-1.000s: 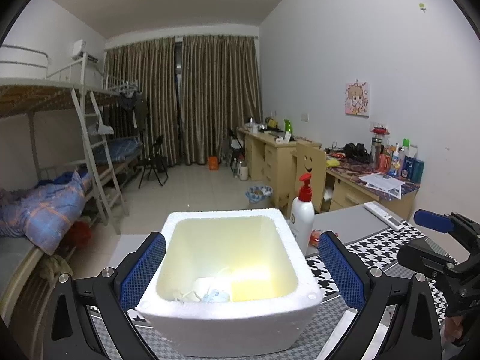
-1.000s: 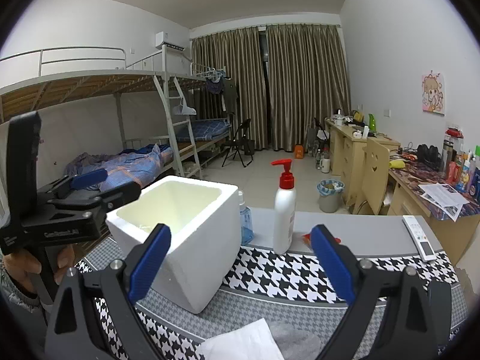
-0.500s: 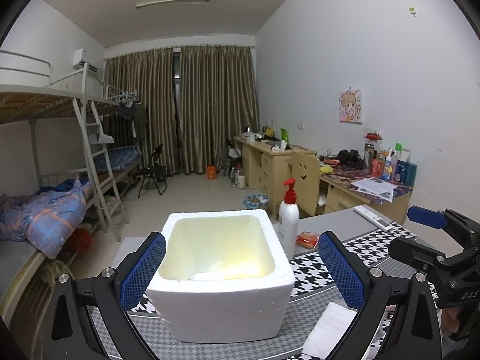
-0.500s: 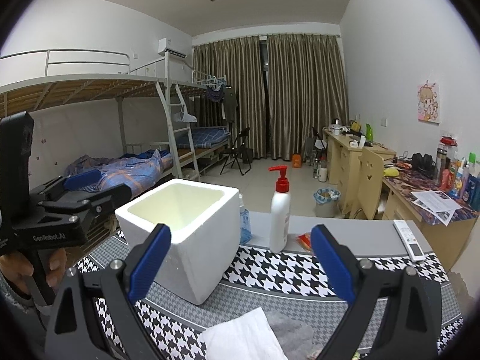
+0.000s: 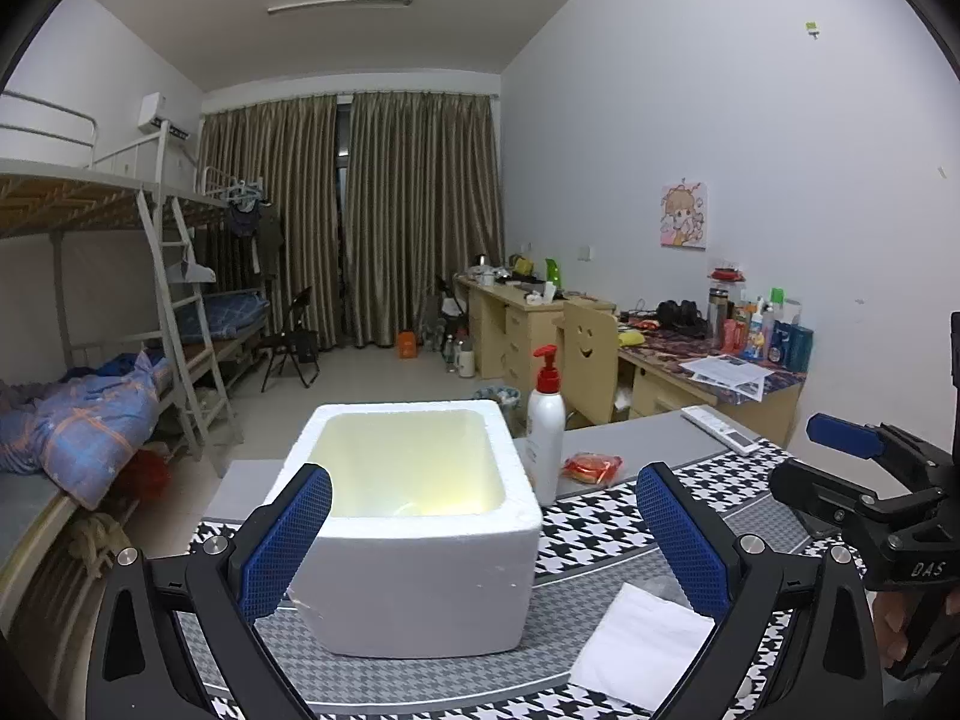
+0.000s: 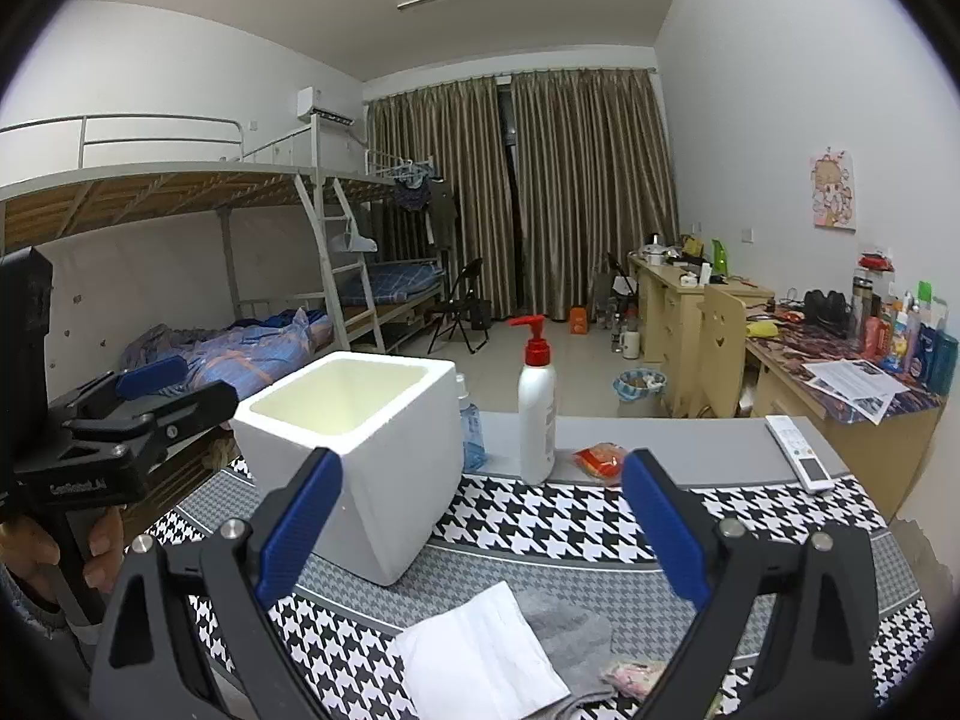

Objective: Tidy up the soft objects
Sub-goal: 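Withdraw both grippers from the box back over the table runner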

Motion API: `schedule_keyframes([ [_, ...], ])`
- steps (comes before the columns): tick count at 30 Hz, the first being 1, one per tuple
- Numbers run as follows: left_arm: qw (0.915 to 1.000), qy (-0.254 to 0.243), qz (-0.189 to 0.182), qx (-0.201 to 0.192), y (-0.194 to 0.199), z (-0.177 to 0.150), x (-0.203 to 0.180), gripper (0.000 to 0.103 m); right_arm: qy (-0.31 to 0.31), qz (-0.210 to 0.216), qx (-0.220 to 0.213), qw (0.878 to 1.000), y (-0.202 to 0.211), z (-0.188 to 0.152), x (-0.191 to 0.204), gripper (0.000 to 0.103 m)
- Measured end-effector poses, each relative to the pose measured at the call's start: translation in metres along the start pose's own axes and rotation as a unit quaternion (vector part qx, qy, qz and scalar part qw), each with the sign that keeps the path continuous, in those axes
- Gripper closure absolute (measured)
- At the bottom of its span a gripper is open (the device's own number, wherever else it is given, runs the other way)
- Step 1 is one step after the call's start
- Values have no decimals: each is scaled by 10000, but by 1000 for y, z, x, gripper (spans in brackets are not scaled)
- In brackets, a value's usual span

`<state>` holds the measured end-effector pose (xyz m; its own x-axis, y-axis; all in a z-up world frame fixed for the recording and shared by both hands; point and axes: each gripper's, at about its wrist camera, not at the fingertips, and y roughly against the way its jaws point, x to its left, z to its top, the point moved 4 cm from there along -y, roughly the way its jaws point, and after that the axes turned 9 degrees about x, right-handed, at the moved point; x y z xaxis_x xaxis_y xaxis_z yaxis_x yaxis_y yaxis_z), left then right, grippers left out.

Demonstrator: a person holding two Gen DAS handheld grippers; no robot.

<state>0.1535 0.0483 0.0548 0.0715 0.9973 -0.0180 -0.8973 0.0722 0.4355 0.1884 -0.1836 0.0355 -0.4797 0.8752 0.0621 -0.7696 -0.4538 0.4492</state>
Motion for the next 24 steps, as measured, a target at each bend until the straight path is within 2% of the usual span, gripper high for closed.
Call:
schedule_keyframes([
  [16, 9995, -128, -286, -31, 11, -20, -28, 1, -76, -235, -3, 9997, 13, -23, -9, 7],
  [24, 9997, -61, -224, 17, 7, -35, -35, 1, -107, -481, -61, 9988, 21, -35, -13, 6],
])
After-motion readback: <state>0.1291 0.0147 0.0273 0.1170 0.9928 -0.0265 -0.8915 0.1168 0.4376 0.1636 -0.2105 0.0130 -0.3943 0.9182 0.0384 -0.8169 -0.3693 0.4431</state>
